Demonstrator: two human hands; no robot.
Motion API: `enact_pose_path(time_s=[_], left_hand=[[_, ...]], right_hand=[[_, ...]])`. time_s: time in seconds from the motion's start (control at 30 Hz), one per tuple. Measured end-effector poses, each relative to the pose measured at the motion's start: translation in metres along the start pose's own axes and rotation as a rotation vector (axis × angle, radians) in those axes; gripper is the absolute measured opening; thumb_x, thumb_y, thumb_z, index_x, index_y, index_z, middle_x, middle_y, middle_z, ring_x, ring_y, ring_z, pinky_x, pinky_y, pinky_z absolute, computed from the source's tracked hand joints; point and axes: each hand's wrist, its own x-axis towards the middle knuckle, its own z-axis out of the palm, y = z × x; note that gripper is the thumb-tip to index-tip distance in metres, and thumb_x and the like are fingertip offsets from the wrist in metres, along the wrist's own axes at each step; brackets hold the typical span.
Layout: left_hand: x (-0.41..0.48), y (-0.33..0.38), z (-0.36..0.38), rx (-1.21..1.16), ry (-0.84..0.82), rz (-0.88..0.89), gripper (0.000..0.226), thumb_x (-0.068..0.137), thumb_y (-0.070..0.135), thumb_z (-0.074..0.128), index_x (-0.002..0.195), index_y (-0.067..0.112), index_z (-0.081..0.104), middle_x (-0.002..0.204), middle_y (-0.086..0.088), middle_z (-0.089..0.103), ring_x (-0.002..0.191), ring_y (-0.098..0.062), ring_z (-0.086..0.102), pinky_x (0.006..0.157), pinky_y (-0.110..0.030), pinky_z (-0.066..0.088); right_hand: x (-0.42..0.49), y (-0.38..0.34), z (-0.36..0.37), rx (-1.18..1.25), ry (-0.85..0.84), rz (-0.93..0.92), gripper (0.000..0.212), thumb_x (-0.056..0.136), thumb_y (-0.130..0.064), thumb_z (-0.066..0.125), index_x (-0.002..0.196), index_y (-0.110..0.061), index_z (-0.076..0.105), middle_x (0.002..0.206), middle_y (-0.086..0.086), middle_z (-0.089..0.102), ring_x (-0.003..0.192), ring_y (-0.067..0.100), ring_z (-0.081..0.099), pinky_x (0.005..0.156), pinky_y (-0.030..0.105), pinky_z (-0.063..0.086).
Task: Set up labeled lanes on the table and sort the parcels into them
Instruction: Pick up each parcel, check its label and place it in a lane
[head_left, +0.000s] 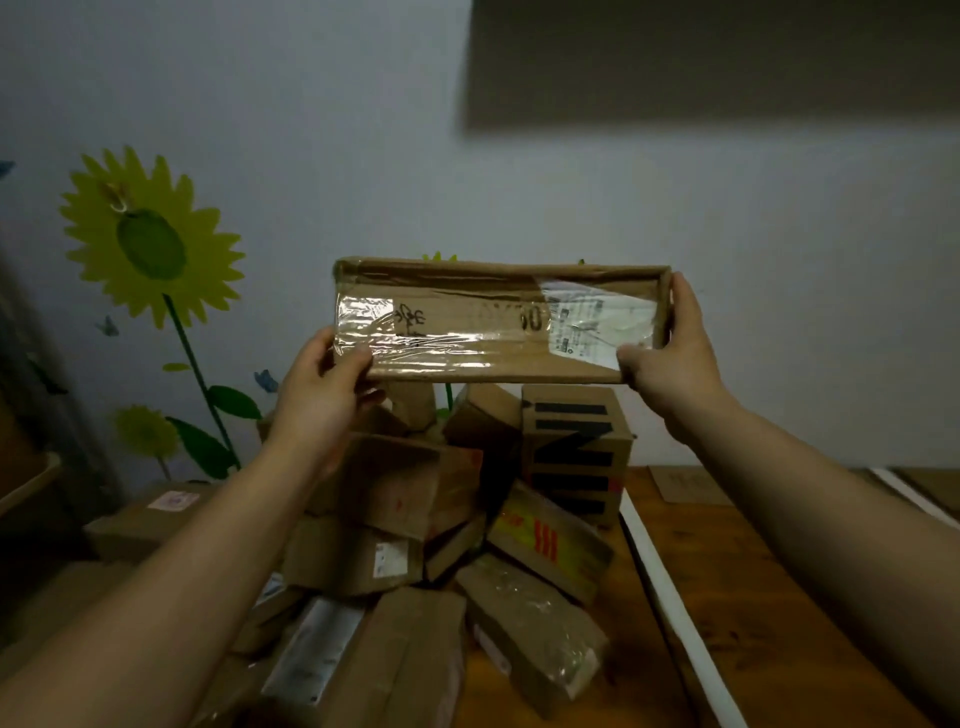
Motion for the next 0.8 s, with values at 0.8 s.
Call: enact_pose_path(time_s=[0.8], left_hand=[[-0.274,0.024,0.389,-0.032,-0.559,-0.065,0.044,0.099,0.021,0.044,0.142,0.03,0.038,0.13,0.005,0.052,0.115,-0.014,0.051,0.099,-0.035,0.04]], right_hand=[[-0.145,0.036,-0.478,-0.317,0.508,-0.029,0.042,0.092,-0.011,0.056,0.129,-0.026,0.043,0.109,-0.009,0.053,0.089,0.006,0.056,0.07,0.019,0.048]])
